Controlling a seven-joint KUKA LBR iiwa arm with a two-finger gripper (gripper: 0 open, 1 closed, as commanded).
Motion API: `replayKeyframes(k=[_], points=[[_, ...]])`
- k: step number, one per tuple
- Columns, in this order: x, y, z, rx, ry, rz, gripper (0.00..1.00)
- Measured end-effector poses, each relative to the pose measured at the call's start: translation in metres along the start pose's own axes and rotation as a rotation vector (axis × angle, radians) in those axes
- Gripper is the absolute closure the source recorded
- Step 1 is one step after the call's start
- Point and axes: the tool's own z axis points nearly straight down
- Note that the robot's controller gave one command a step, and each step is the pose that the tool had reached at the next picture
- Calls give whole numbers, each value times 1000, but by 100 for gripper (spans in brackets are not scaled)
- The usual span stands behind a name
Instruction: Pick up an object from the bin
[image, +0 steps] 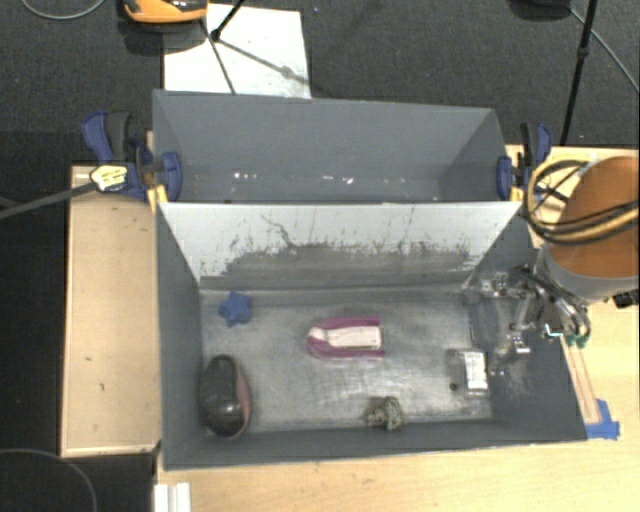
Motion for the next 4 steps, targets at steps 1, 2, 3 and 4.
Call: replayKeyframes(k=[1, 2, 3, 4], points=[[-29, 61, 27, -2, -5, -83, 0], [-23, 140, 45, -3, -5, -132, 0], [-32, 177, 80, 0, -4, -90, 0], [-32, 174, 77, 1, -5, -91, 100]])
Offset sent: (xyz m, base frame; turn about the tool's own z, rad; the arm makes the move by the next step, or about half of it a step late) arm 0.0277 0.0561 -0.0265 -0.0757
